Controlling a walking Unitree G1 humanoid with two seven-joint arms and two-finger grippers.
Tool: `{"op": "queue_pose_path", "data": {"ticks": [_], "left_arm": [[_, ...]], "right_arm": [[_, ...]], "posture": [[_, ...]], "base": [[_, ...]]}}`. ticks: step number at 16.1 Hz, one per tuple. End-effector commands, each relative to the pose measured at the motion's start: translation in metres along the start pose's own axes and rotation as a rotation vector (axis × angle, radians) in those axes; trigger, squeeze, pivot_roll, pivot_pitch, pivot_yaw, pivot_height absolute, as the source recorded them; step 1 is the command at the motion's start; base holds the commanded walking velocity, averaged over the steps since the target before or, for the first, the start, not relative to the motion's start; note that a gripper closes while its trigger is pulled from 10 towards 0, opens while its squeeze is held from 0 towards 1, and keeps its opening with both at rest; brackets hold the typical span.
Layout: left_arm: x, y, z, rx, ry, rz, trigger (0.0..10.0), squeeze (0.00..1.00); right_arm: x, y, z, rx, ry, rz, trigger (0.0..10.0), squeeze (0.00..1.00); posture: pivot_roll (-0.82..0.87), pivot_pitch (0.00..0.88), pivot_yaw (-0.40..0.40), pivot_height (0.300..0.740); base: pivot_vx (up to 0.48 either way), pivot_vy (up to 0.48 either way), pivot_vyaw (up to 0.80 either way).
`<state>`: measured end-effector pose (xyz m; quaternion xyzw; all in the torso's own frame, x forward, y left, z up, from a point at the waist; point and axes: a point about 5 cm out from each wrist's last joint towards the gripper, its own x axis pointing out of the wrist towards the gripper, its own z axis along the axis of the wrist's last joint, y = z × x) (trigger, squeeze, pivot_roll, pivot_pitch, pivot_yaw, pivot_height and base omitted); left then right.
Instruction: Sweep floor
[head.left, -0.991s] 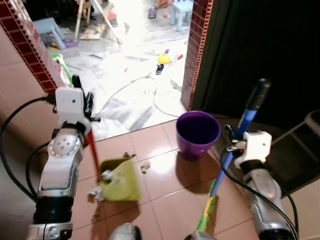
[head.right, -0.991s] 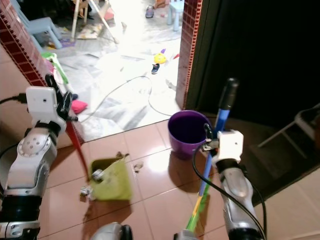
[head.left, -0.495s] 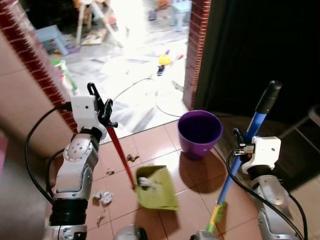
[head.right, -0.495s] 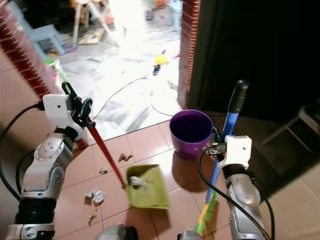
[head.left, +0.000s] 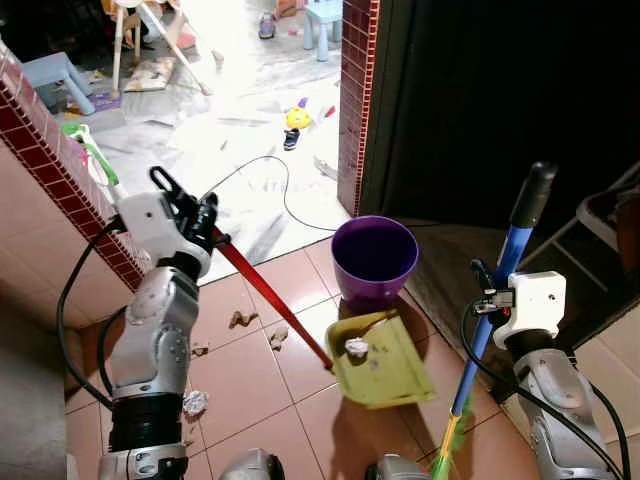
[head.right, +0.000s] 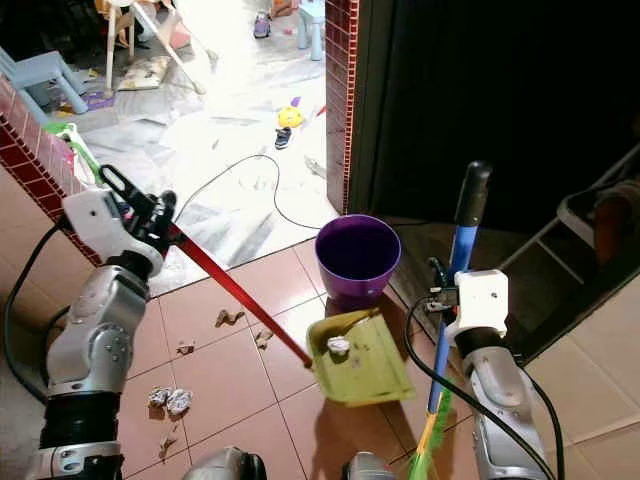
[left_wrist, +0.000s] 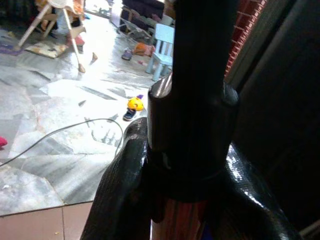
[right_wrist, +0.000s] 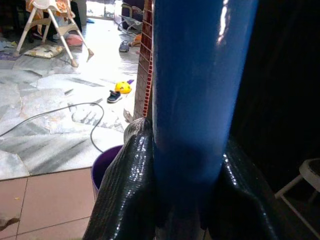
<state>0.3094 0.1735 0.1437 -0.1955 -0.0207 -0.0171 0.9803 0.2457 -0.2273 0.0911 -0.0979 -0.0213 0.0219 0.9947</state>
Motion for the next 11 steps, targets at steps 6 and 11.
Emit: {"op": "queue_pose_path", "data": {"ticks": [6,11], "left_arm": [[0.007,0.0054,0.0214,0.072,-0.045,-0.03,10.0,0.0],[0.0069,0.0008,0.018,0.077,-0.028,-0.058,10.0,0.0]], "right_arm": [[-0.0088,0.0008,-0.0012,-0.036,-0.005,-0.021,10.0,0.0],[-0.0094,0.0056,-0.0001,-0.006,-0.012,-0.043,10.0,0.0]], "posture": [[-0.19,0.0,0.081,0.74],[-0.19,0.0,0.103,0.74]], "base": [[0.0,0.0,0.0],[0.0,0.168,-0.8]]}}
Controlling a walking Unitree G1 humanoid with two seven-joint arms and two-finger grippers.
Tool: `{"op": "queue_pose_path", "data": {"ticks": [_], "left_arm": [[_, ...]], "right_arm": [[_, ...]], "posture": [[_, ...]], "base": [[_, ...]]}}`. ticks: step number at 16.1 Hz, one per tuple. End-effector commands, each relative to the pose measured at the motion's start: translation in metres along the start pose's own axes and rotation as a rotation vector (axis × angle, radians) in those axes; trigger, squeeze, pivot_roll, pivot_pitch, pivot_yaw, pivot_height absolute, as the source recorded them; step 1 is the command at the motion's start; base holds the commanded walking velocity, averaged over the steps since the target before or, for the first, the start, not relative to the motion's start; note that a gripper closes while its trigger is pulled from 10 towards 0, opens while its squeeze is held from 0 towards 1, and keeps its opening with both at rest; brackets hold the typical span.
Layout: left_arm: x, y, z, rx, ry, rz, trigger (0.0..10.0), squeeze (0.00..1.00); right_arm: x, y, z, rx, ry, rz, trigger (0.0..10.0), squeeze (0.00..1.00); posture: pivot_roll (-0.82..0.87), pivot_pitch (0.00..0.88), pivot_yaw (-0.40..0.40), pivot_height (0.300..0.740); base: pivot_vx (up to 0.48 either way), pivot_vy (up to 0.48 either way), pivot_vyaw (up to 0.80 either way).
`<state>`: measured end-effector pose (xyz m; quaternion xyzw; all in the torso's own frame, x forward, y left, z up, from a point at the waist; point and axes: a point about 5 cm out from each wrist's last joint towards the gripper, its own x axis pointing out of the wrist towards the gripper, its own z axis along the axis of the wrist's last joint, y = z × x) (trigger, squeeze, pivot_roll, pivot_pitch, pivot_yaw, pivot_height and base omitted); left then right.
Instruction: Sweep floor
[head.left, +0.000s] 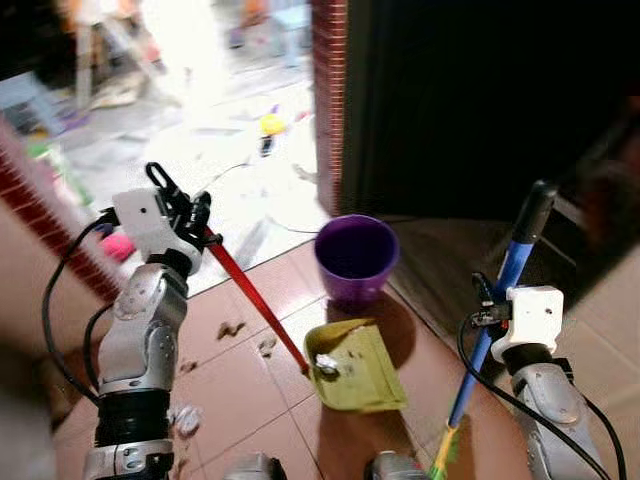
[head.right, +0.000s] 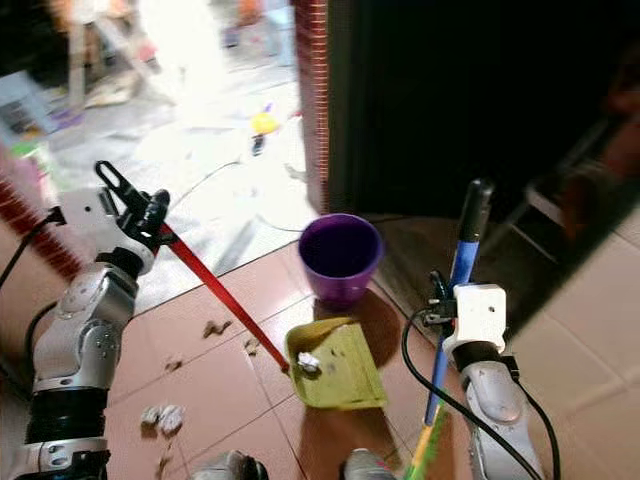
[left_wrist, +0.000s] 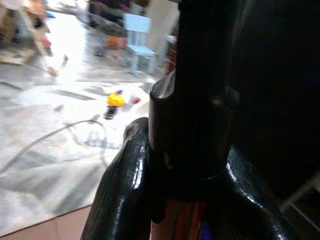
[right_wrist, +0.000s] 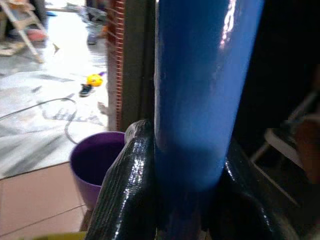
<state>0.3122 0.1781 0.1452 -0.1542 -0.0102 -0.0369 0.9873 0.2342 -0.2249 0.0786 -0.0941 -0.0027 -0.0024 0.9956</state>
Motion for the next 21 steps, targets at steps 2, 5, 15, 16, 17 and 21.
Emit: {"op": "queue_pose_path", "data": {"ticks": [2,5,15,16,17,21], "left_arm": [[0.006,-0.003,0.018,-0.012,-0.064,-0.028,10.0,0.0],[0.006,-0.002,0.021,-0.016,-0.07,-0.019,10.0,0.0],[-0.006,-0.019,0.035,0.172,-0.183,-0.043,10.0,0.0],[-0.009,-0.018,0.042,0.167,-0.213,-0.017,10.0,0.0],[-0.01,-0.017,0.048,0.157,-0.234,-0.001,10.0,0.0],[-0.006,-0.021,0.077,0.14,-0.316,0.014,10.0,0.0]], "right_arm": [[0.002,0.002,0.009,-0.01,-0.049,0.007,10.0,0.0],[0.003,0.001,0.009,-0.012,-0.045,0.008,10.0,0.0],[0.006,0.007,0.01,-0.004,-0.056,0.021,10.0,0.0],[0.006,0.007,0.01,-0.004,-0.057,0.022,10.0,0.0],[0.005,0.007,0.009,-0.005,-0.055,0.023,10.0,0.0],[0.006,0.012,0.007,-0.006,-0.049,0.046,10.0,0.0]], "posture": [[-0.18,0.0,0.103,0.74],[-0.18,0.0,0.104,0.74],[-0.17,0.0,0.118,0.74],[-0.17,0.0,0.116,0.74],[-0.17,0.0,0.115,0.74],[-0.16,0.0,0.105,0.74]], "base": [[0.0,0.337,-0.73],[0.0,0.349,-0.21],[0.0,0.034,0.0],[0.0,0.0,0.0],[0.0,0.0,0.0],[0.0,0.0,0.0]]}}
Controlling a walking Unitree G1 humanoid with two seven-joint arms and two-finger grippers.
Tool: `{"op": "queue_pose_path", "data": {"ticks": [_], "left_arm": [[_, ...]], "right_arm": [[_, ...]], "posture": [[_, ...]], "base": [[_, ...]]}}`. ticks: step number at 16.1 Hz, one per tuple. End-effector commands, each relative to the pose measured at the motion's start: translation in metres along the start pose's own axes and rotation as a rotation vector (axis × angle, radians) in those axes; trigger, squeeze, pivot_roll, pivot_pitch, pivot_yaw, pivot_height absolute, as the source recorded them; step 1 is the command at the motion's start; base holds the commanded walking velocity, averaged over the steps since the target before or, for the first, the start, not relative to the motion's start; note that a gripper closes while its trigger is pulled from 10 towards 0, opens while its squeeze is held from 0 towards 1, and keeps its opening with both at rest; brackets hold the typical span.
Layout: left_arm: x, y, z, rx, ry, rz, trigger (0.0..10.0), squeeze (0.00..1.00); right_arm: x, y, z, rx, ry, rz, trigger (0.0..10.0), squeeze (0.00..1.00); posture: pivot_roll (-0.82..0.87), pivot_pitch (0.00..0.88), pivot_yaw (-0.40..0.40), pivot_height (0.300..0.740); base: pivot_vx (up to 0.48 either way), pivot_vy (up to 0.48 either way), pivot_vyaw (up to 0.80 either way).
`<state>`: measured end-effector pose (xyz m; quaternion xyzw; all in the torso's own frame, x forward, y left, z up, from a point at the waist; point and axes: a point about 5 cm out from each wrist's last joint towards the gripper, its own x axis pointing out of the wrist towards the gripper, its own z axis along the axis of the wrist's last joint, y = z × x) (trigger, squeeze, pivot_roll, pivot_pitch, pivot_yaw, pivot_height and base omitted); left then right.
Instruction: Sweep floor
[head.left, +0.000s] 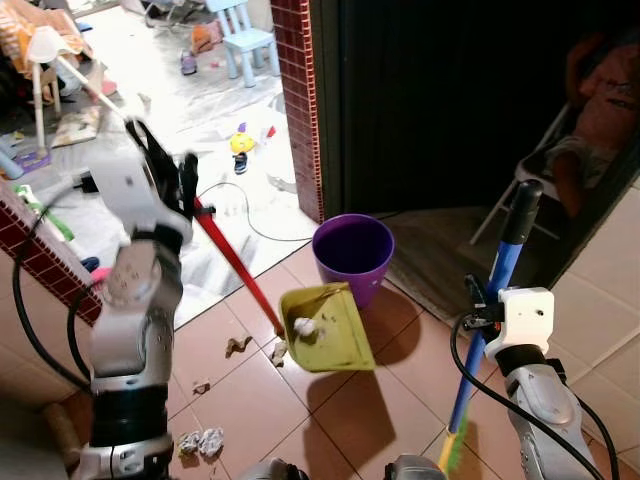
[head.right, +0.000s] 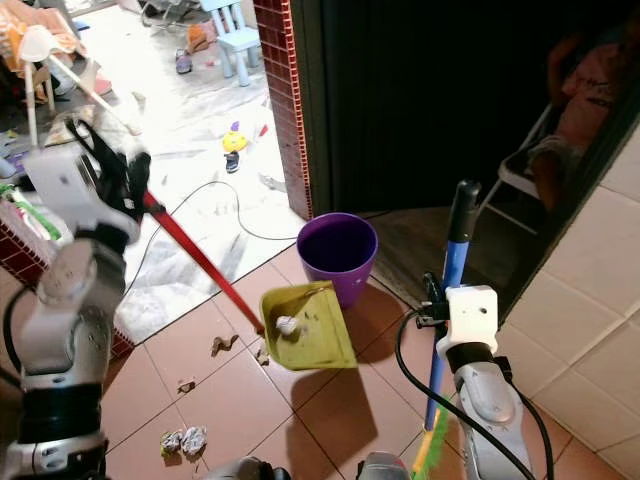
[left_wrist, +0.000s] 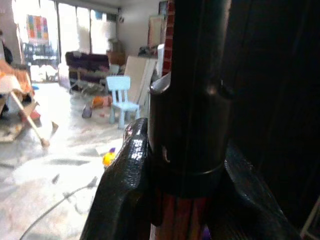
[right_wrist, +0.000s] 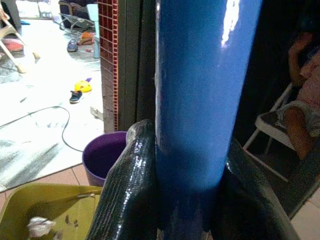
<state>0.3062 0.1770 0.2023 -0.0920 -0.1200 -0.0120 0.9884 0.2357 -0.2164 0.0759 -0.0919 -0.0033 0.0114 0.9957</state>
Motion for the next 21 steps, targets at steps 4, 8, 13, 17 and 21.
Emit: {"op": "queue_pose_path", "data": {"ticks": [4,8,13,17,21], "left_arm": [[0.004,0.006,0.04,-0.052,-0.133,0.036,10.0,0.0],[0.0,0.003,0.044,-0.116,-0.115,-0.017,10.0,0.0],[0.0,-0.006,0.07,-0.227,-0.192,-0.067,10.0,0.0],[0.016,0.006,0.07,-0.17,-0.203,0.017,10.0,0.0],[0.036,0.011,0.069,-0.163,-0.221,0.049,10.0,0.0]], "right_arm": [[0.006,0.002,0.007,-0.014,-0.039,0.029,10.0,0.0],[0.01,0.005,0.006,-0.013,-0.033,0.052,10.0,0.0],[0.014,0.005,0.004,-0.016,-0.026,0.071,10.0,0.0],[0.017,0.007,0.006,-0.012,-0.042,0.069,10.0,0.0],[-0.003,0.006,-0.006,-0.02,-0.001,0.057,10.0,0.0]], "posture": [[-0.15,0.0,0.095,0.74],[-0.14,0.0,0.086,0.74],[-0.12,0.0,0.072,0.74],[-0.14,0.0,0.09,0.74],[-0.16,0.0,0.117,0.74]], "base": [[0.0,0.0,0.0],[0.0,0.0,0.0],[0.0,0.0,0.0],[0.0,0.0,0.0],[0.0,0.0,0.0]]}}
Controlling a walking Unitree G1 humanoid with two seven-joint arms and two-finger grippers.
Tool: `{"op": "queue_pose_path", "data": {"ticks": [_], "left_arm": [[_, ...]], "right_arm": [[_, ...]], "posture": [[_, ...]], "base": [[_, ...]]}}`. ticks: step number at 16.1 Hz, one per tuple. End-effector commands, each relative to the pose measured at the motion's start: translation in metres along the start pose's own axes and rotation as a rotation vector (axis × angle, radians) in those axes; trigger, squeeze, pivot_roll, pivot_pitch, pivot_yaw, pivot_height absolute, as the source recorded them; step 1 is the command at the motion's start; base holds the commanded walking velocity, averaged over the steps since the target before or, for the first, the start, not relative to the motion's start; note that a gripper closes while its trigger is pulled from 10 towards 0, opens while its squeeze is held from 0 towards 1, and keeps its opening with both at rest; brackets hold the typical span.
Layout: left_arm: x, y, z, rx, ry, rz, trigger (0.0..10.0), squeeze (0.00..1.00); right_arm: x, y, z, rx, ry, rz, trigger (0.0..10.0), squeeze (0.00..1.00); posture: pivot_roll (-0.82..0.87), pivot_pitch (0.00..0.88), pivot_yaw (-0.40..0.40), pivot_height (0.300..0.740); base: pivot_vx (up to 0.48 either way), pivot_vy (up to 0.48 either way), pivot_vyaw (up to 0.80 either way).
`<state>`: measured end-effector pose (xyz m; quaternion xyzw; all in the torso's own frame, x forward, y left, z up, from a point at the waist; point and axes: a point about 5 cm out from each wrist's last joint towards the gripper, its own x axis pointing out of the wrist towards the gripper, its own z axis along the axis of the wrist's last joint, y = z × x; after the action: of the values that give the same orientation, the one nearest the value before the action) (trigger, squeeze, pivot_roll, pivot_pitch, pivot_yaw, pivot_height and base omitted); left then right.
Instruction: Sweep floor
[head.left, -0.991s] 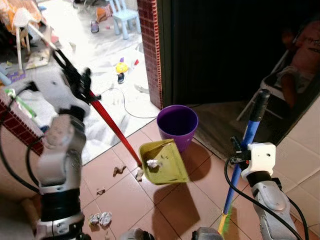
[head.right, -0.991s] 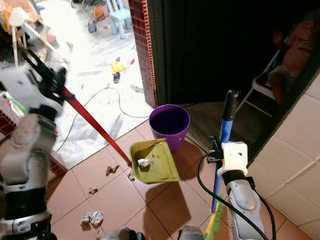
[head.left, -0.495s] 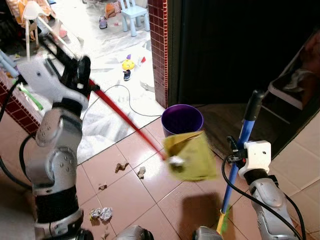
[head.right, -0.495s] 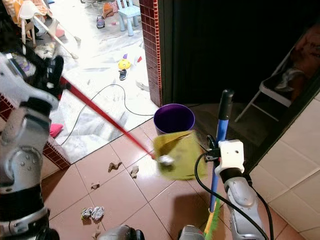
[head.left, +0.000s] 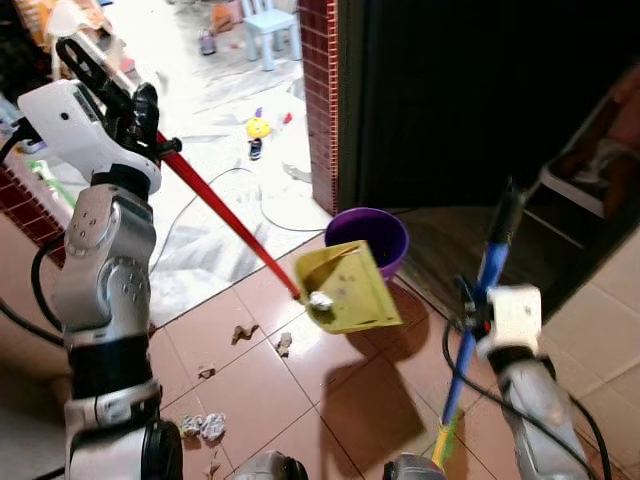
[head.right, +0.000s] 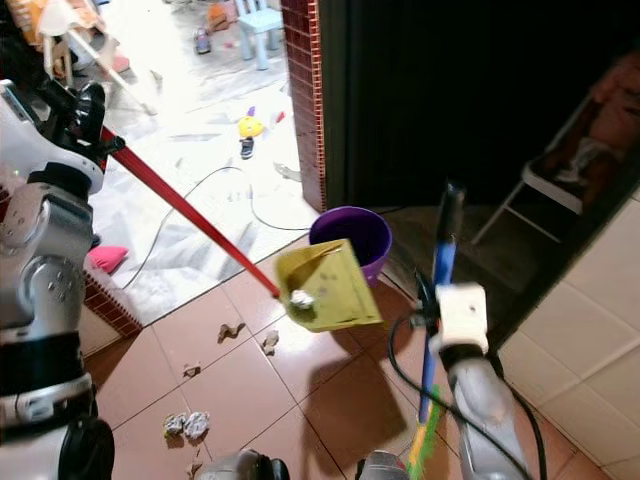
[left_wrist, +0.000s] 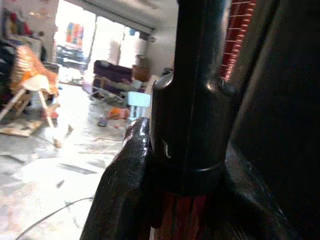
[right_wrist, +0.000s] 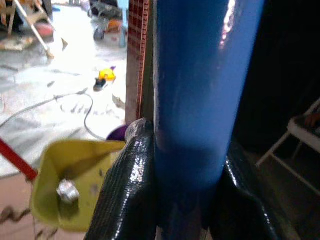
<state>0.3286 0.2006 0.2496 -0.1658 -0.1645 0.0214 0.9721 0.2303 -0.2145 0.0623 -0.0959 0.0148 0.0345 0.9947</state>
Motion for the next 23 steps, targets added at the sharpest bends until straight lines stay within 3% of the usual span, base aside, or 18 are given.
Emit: {"op": "queue_pose_path", "data": {"ticks": [1,7,14,21,23], "left_arm": [[0.011,-0.011,0.023,-0.037,-0.13,-0.028,10.0,0.0],[0.028,-0.028,0.02,-0.075,-0.157,-0.076,10.0,0.0],[0.025,-0.03,0.01,-0.079,-0.146,-0.08,10.0,0.0],[0.029,-0.029,0.014,-0.08,-0.162,-0.077,10.0,0.0],[0.032,-0.026,0.021,-0.035,-0.204,-0.066,10.0,0.0]], "right_arm": [[-0.002,0.002,0.004,-0.012,-0.023,0.005,10.0,0.0],[-0.006,0.009,0.005,-0.011,-0.028,0.017,10.0,0.0],[-0.009,0.004,0.0,-0.046,0.003,-0.004,10.0,0.0],[-0.007,0.007,0.0,-0.041,0.002,0.01,10.0,0.0],[-0.006,0.007,0.0,-0.038,0.004,0.016,10.0,0.0]], "posture": [[-0.17,0.0,0.12,0.74],[-0.19,0.0,0.138,0.74],[-0.18,0.0,0.135,0.74],[-0.19,0.0,0.133,0.74],[-0.18,0.0,0.131,0.74]], "base": [[0.0,0.0,0.0],[0.233,0.0,0.0],[0.427,0.0,0.0],[0.454,0.0,0.0],[0.167,0.0,0.0]]}}
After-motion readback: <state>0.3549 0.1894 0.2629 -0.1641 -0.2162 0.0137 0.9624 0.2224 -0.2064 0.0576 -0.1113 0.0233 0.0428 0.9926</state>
